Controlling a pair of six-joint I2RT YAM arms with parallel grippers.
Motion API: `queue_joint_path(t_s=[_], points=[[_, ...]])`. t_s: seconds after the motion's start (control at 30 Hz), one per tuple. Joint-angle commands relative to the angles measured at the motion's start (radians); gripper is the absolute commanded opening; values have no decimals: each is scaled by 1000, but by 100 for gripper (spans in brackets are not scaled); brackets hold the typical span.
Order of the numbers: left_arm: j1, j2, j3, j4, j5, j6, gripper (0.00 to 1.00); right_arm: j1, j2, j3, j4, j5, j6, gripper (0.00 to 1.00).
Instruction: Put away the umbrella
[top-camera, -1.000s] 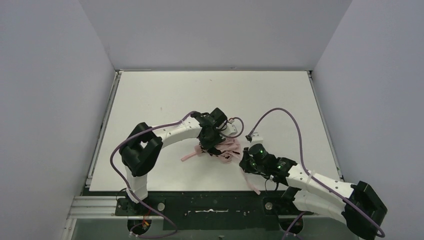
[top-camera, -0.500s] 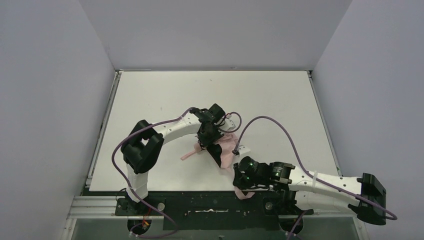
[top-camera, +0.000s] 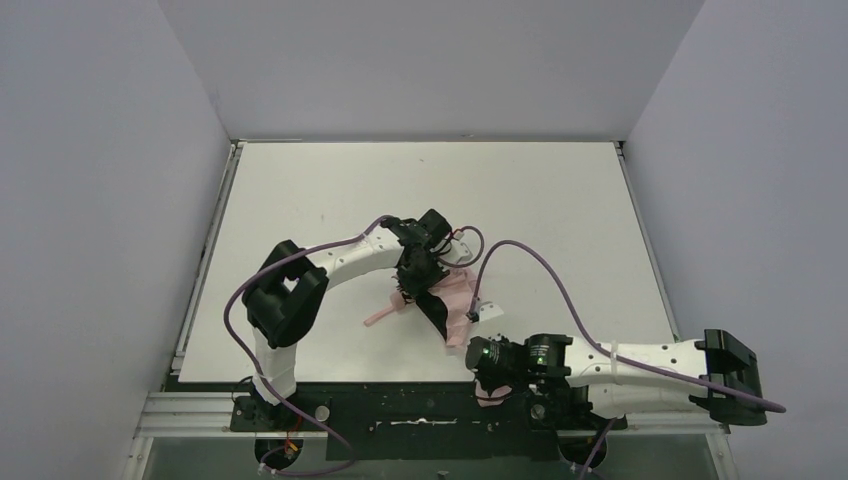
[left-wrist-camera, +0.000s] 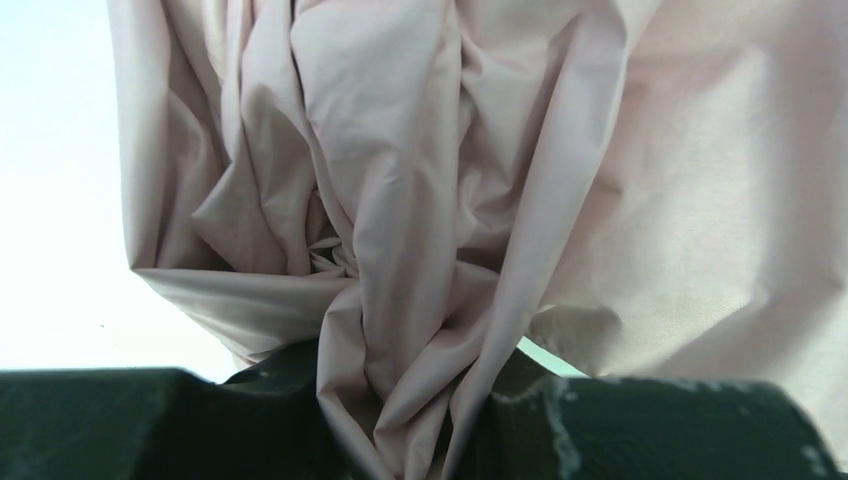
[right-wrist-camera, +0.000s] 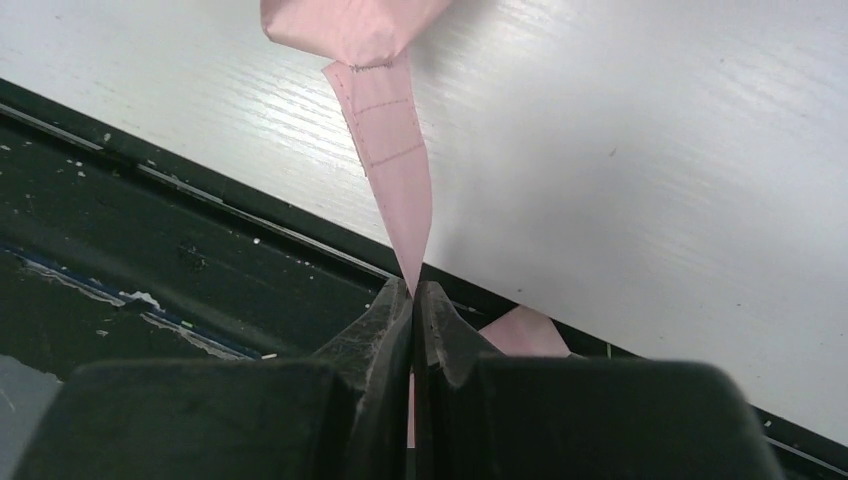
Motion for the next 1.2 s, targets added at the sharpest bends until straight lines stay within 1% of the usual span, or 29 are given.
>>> queue_joint_path(t_s=[0.0,0.07,0.23,0.33,0.37,0.47,0.57,0.67,0.73,0.8,0.83,0.93,0.97,1.0,1.07,1.1,1.17], points=[[-4,-14,19,17,-81,32,0,21,-89,16,-70,37,14,0],[-9,-19,11,24,-86,36,0,18,-133,1,-81,51,40,0],[-12,-18,7,27,-96,38,0,15,-183,45,-246,139,100,0],[-12,-12,15,21,-94,39,0,15,-183,141,-386,249,101,0],[-12,-11,15,21,-94,39,0,15,-172,186,-461,293,99,0],[-12,-10,16,24,-100,38,0,17,-111,322,-594,373,65,0],[-12,-7,23,24,-110,35,0,28,-26,366,-617,335,-5,0],[-13,-10,24,28,-120,35,0,98,47,326,-522,234,-66,0],[-12,-13,23,31,-127,37,0,158,88,289,-420,153,-110,5],[-14,-18,19,34,-137,40,0,213,122,267,-328,88,-146,14],[-16,-22,14,38,-141,44,0,232,124,262,-294,72,-155,20],[-23,-33,-3,60,-159,54,0,245,44,250,-169,42,-184,40],[-26,-37,-8,66,-160,56,0,243,-1,248,-126,45,-192,44],[-30,-43,-16,74,-160,60,0,237,-47,252,-117,64,-194,47],[-39,-57,-37,97,-164,70,0,199,-150,269,-151,135,-180,49],[-44,-65,-50,112,-171,75,0,160,-182,283,-183,169,-174,49],[-57,-81,-76,139,-183,89,0,28,-231,320,-243,212,-183,50]])
